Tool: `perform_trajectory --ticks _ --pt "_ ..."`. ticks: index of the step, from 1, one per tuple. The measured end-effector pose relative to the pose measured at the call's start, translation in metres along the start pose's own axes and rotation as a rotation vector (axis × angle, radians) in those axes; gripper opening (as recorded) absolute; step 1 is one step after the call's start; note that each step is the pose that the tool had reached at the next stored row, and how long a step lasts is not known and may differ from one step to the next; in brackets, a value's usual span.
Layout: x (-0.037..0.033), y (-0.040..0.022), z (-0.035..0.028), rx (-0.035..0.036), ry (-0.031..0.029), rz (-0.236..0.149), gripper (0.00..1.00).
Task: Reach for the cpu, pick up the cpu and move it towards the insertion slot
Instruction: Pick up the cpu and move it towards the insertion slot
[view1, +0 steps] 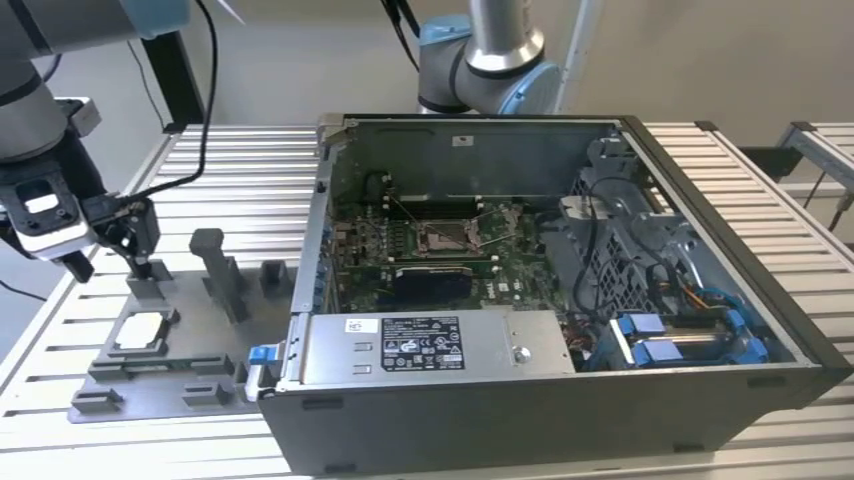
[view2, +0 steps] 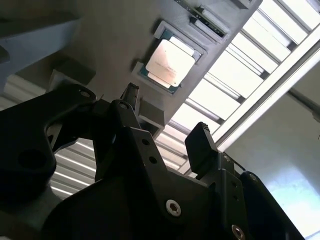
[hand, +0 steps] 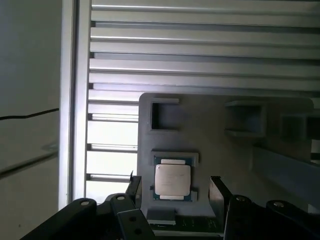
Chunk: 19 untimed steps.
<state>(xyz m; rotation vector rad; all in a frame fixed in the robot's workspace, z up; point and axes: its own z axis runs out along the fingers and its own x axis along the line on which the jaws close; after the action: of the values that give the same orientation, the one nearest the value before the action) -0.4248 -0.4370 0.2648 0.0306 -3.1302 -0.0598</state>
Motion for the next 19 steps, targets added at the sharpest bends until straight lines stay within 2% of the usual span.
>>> perform_trajectory --ticks 19 --pt "-0.0010 -0.0045 0.0324 -0.0002 0.0040 0.000 1.00"
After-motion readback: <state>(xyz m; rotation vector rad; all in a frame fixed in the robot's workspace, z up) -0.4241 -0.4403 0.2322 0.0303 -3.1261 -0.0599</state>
